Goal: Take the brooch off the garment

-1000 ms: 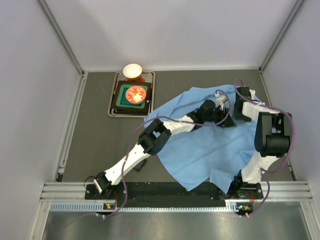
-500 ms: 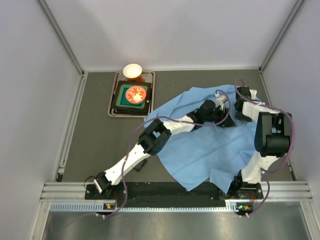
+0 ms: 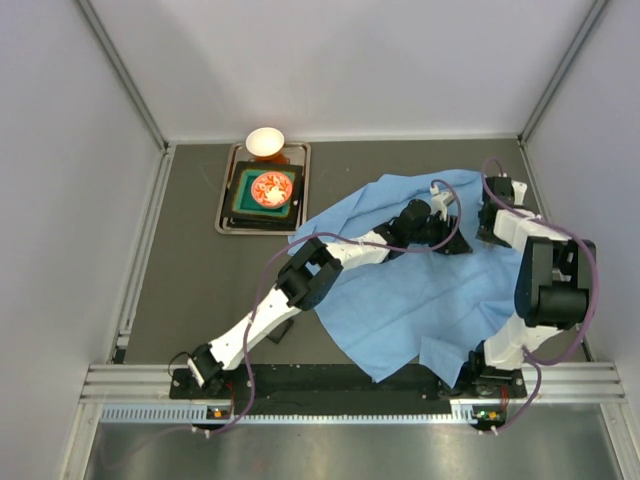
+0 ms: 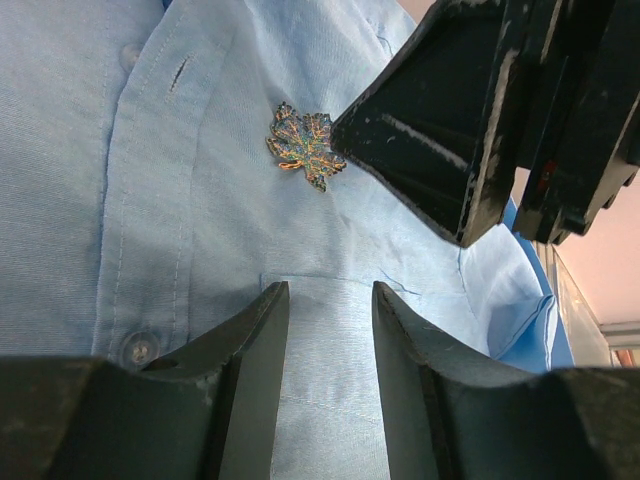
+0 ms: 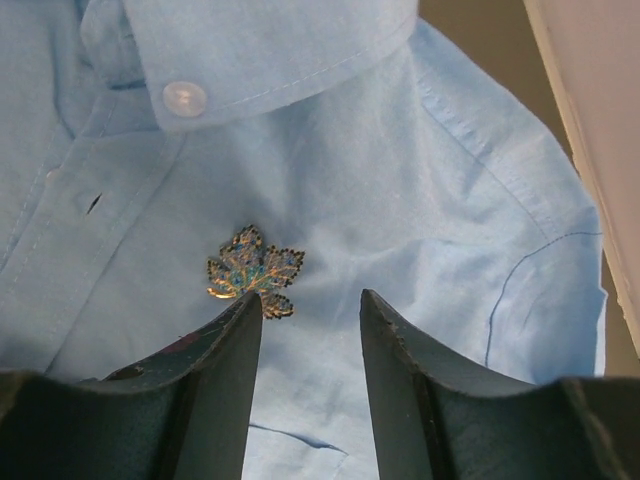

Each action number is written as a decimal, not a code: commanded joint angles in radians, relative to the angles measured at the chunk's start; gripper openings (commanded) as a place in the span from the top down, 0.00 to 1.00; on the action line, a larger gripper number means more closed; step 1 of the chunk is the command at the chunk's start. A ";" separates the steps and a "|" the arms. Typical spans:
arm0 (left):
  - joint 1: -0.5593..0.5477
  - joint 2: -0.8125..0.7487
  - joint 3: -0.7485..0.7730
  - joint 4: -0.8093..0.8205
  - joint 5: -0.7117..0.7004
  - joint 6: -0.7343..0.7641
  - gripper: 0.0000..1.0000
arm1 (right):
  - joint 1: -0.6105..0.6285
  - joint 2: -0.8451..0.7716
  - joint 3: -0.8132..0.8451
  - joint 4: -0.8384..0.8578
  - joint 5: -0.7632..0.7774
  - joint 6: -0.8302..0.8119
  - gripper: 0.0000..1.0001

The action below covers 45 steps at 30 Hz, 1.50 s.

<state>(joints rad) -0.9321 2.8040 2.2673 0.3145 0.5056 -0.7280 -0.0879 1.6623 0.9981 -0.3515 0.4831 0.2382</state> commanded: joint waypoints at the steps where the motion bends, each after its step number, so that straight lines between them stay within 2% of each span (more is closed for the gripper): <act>1: -0.008 -0.044 0.009 0.003 0.022 0.001 0.55 | 0.022 -0.015 0.019 0.042 -0.061 -0.054 0.53; 4: -0.008 -0.044 0.011 0.003 0.022 0.001 0.55 | 0.025 0.049 0.068 -0.018 -0.049 -0.042 0.52; 12: -0.008 -0.043 0.011 0.001 0.024 0.002 0.55 | 0.022 0.053 0.059 0.017 -0.118 -0.022 0.53; 14: -0.008 -0.043 0.012 0.000 0.022 0.001 0.55 | 0.022 0.060 0.071 0.011 -0.117 -0.022 0.62; 16: -0.008 -0.043 0.012 0.003 0.024 0.001 0.55 | 0.022 0.065 0.071 0.008 -0.107 -0.020 0.66; 24: -0.008 -0.043 0.012 0.001 0.025 0.001 0.54 | 0.022 0.106 0.088 0.003 -0.117 -0.022 0.65; 31: -0.008 -0.041 0.014 0.001 0.025 0.001 0.54 | -0.010 0.137 0.091 -0.003 -0.109 -0.004 0.59; 37: -0.008 -0.044 0.014 0.000 0.027 0.002 0.54 | -0.015 0.140 0.088 -0.001 -0.090 0.019 0.64; 45: -0.008 -0.041 0.017 0.000 0.027 0.001 0.54 | -0.033 0.036 0.034 0.034 -0.113 0.049 0.65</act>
<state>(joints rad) -0.9321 2.8040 2.2677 0.3145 0.5098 -0.7315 -0.0959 1.7702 1.0607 -0.3462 0.3717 0.2577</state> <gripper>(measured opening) 0.459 0.348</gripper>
